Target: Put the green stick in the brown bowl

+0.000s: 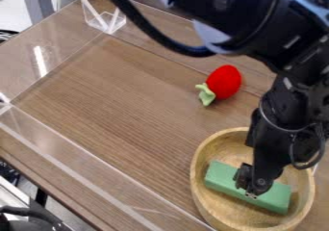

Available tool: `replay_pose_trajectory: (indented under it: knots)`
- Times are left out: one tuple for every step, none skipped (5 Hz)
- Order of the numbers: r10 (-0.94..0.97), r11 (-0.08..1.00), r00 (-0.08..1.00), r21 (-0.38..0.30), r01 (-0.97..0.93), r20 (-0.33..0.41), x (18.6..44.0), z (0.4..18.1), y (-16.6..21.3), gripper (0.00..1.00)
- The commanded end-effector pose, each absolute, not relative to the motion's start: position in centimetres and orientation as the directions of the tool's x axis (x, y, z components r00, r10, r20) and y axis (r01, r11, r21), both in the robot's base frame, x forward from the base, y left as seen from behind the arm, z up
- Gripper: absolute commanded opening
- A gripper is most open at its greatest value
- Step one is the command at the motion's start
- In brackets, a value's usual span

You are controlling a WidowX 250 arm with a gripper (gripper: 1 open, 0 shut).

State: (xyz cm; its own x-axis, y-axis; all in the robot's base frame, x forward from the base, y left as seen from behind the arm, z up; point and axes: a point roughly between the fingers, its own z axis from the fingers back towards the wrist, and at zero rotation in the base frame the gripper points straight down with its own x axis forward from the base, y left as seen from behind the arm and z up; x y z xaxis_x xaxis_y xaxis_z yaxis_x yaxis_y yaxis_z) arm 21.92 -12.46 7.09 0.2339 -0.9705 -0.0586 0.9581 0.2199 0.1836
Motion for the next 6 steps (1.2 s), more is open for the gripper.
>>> replay_pose_trajectory:
  knots:
    - [-0.958, 0.272, 0.286, 0.232, 0.934, -0.026, 22.8, 9.4, -11.5, 1.00]
    - [-0.932, 0.342, 0.361, 0.260, 0.903, -0.026, 23.7, 11.5, -9.6, 1.00]
    - [-0.916, 0.382, 0.402, 0.266, 0.885, -0.022, 24.4, 12.2, -8.2, 1.00]
    - [-0.903, 0.408, 0.429, 0.272, 0.871, -0.018, 25.5, 12.0, -8.0, 0.00]
    - [-0.895, 0.421, 0.445, 0.289, 0.860, -0.022, 25.8, 11.6, -7.9, 0.00]
    - [-0.891, 0.429, 0.454, 0.298, 0.853, -0.017, 25.8, 11.5, -7.7, 1.00]
